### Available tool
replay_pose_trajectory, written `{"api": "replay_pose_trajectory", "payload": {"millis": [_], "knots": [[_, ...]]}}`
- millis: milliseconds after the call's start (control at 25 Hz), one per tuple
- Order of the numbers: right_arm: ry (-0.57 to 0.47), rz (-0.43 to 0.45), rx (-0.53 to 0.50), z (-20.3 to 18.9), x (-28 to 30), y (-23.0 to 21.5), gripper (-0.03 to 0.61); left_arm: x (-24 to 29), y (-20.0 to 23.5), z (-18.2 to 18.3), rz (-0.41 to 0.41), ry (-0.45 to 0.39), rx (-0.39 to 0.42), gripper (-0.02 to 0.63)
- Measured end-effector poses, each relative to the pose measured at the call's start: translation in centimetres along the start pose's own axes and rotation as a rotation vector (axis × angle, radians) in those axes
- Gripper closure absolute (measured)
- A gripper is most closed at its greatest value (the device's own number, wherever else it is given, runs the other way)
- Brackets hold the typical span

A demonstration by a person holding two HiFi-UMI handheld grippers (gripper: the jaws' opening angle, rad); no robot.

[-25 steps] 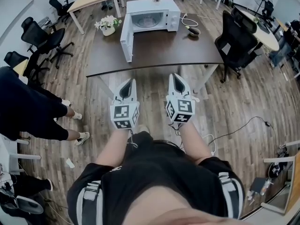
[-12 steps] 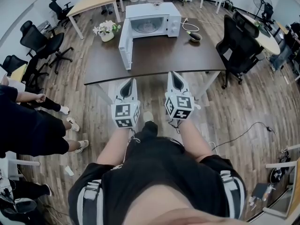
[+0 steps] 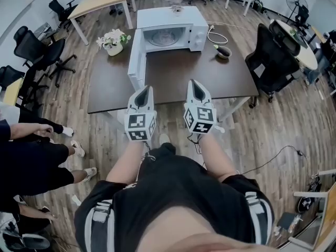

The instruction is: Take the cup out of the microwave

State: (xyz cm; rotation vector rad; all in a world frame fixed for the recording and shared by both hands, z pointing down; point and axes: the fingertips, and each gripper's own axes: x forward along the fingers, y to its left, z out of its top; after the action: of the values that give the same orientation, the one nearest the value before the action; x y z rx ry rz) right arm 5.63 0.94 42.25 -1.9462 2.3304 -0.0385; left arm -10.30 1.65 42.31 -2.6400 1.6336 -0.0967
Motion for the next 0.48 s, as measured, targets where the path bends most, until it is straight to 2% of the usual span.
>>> {"api": "replay_pose_trajectory", "payload": {"millis": [480], "knots": [[0.025,-0.02,-0.002,0.2,20.2,-3.4,0.578,19.3,7.2,1.6,-0.083,0.01,-0.004,0.612]]}}
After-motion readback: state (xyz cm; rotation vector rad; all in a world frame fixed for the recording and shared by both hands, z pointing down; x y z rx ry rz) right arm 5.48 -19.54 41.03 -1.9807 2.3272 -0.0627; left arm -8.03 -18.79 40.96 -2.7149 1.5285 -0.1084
